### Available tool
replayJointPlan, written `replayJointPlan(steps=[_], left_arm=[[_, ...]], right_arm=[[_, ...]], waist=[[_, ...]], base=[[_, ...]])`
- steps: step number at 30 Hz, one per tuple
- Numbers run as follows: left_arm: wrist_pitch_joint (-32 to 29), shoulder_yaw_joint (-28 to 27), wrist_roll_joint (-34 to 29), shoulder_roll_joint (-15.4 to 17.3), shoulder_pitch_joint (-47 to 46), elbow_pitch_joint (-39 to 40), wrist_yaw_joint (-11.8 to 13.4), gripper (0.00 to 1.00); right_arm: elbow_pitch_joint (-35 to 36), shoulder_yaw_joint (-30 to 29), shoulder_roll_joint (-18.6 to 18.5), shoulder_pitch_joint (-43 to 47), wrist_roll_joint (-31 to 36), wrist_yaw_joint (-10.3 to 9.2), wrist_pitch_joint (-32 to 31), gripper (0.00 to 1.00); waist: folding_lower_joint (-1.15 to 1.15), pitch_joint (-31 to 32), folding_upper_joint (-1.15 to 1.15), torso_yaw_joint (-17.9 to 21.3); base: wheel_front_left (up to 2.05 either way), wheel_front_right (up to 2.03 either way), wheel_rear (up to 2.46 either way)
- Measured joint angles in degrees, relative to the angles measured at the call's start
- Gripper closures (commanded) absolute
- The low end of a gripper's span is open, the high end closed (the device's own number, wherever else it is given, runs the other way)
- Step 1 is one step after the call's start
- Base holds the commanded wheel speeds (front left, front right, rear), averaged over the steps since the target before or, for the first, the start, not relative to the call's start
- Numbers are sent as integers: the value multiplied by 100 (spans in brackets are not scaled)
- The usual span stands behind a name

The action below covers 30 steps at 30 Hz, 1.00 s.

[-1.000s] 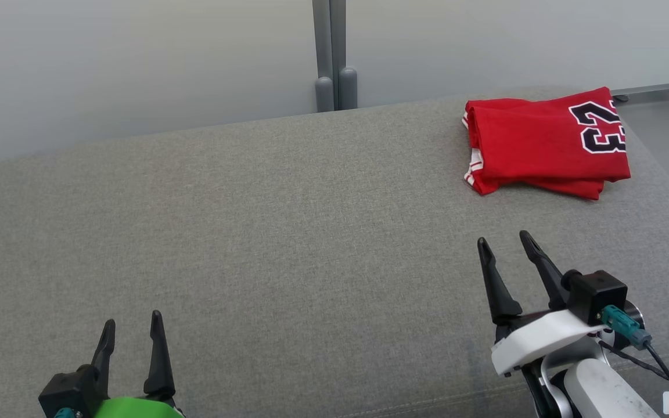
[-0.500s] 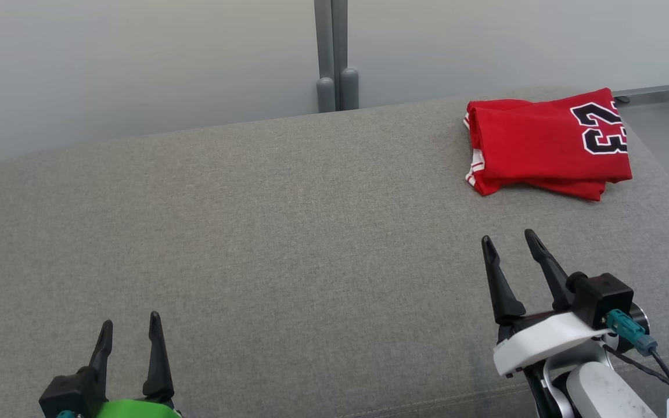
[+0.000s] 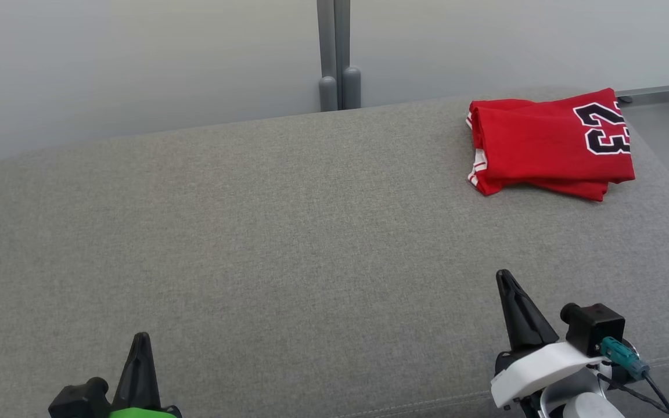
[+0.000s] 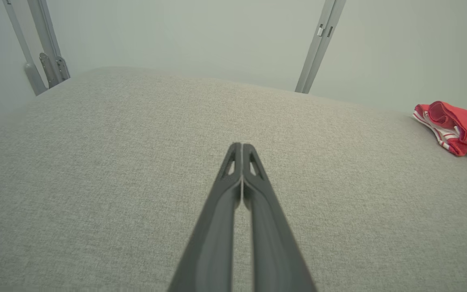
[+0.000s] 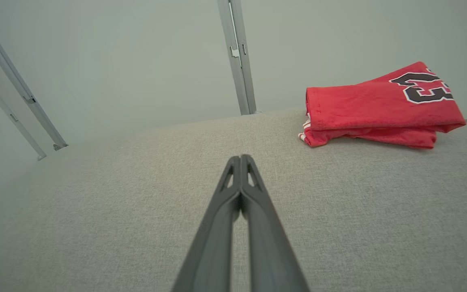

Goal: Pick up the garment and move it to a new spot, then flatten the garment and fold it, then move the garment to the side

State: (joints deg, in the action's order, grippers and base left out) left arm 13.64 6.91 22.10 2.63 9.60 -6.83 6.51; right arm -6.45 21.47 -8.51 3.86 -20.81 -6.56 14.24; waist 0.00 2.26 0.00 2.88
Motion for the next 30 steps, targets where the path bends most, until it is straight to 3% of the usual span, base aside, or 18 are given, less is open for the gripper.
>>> replayJointPlan(steps=[30], left_arm=[[-550, -271, 2195, 0, -190, -154, -400, 100]], right_arm=[[12, -704, 109, -7, -2317, 289, -448, 100]], waist=[[0, -83, 0, -92]], base=[[0, 0, 0]])
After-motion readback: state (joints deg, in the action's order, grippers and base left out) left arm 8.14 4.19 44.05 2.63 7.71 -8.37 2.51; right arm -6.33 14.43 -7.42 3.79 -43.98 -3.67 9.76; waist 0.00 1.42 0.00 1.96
